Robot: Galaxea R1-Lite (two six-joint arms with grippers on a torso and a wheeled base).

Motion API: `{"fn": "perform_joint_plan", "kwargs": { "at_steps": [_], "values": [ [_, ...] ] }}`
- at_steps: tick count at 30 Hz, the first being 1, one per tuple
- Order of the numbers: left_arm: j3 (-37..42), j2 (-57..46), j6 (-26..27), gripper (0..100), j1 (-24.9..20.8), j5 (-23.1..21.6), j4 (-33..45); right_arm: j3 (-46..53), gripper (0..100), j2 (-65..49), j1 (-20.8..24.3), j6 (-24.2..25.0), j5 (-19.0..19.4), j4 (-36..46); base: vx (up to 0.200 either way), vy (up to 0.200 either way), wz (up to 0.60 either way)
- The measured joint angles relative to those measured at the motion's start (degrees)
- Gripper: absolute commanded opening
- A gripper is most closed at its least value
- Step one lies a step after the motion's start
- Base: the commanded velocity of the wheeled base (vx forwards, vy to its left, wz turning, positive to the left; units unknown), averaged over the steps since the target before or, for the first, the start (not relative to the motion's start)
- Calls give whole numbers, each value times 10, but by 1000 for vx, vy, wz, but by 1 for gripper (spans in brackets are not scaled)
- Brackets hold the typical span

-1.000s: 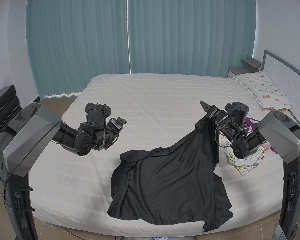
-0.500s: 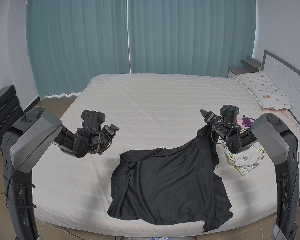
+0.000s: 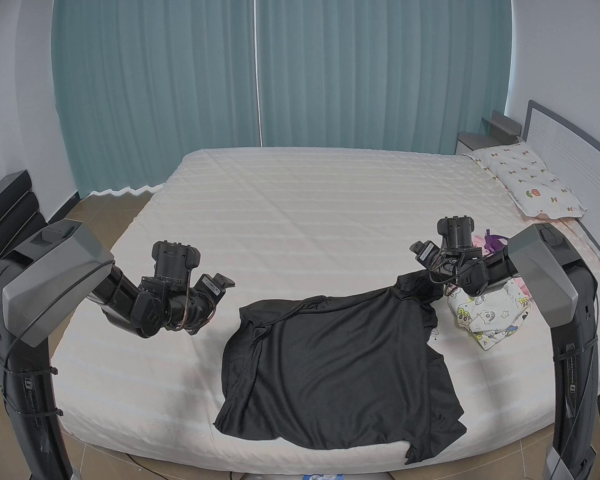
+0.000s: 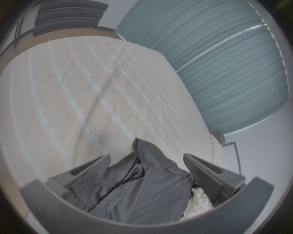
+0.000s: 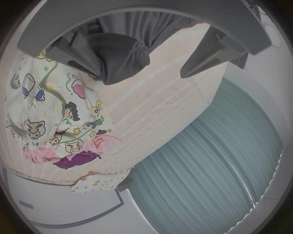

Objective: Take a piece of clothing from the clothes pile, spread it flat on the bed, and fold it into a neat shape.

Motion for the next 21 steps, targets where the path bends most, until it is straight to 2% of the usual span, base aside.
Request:
{"fn": "perform_joint_plan", "kwargs": {
  "at_steps": [3,9,13,16,21],
  "values": [
    [55,-16,-14,100,-2,-15,-35,-21,100,4,-4,33,-1,-4,0,0,0],
    [123,-43,-37,100,-8,-39,-86,-109,100,8,-10,153,3,14,0,0,0],
    [149,-55,-45,100,-12,-49,-110,-173,100,13,-14,195,15,99,0,0,0],
    [160,-60,-48,100,-13,-54,-121,-197,100,24,-12,204,17,140,0,0,0],
    [171,-65,-52,100,-14,-60,-131,-216,100,68,-11,162,-10,160,0,0,0]
  ]
}}
